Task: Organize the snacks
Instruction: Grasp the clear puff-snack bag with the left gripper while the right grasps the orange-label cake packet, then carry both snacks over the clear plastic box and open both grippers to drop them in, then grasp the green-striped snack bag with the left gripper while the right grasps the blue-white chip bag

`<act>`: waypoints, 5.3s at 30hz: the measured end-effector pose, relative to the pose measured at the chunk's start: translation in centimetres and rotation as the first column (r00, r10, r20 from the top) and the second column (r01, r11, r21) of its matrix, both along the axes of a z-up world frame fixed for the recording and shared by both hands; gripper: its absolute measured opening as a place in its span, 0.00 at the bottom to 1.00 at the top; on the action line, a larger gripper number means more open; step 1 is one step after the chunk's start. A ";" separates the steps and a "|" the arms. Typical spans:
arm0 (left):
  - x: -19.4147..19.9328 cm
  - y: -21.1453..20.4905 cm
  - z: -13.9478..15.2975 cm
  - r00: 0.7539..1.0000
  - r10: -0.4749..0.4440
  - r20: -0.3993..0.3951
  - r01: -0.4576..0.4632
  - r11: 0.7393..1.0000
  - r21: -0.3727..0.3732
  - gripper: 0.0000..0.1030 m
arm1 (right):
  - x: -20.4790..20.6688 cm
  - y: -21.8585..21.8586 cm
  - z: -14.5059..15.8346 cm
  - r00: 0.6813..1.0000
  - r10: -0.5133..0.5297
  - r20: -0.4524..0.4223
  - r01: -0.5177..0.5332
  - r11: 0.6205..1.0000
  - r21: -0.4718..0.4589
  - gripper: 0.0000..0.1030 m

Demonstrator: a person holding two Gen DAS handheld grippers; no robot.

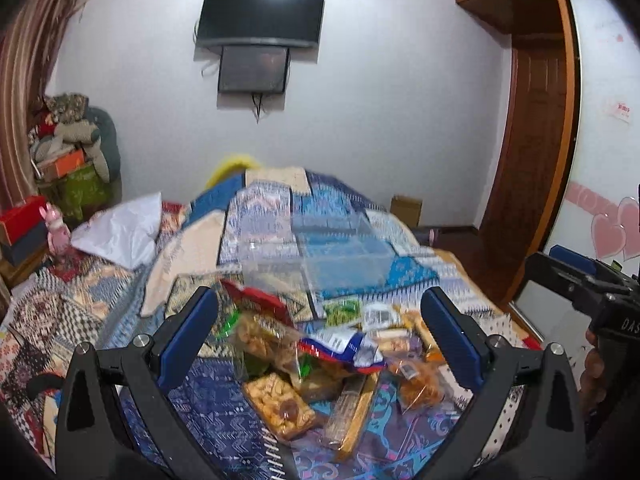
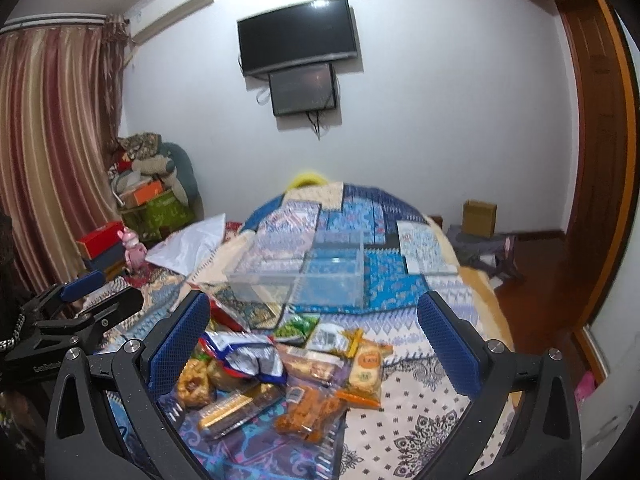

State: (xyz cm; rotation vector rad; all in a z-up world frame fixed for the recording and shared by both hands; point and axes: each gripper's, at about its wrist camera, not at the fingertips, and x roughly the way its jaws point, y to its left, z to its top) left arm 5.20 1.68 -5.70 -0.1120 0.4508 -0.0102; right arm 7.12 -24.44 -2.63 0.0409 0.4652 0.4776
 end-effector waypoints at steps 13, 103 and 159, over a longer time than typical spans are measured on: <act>3.6 1.9 -7.8 0.971 0.013 -0.239 -0.015 1.000 -0.006 0.94 | 4.7 -1.3 -6.5 0.969 -0.020 -0.245 0.006 0.998 -0.054 0.98; 22.0 6.2 -1.9 0.959 0.011 -0.283 -0.024 0.999 -0.045 0.45 | 16.9 7.4 -4.1 0.966 0.142 -0.216 -0.147 0.989 -0.008 0.34; 11.9 9.5 -4.2 0.924 0.055 -0.378 -0.066 0.998 -0.017 0.75 | 11.8 6.8 -6.4 0.926 0.183 -0.330 -0.220 0.973 -0.077 0.48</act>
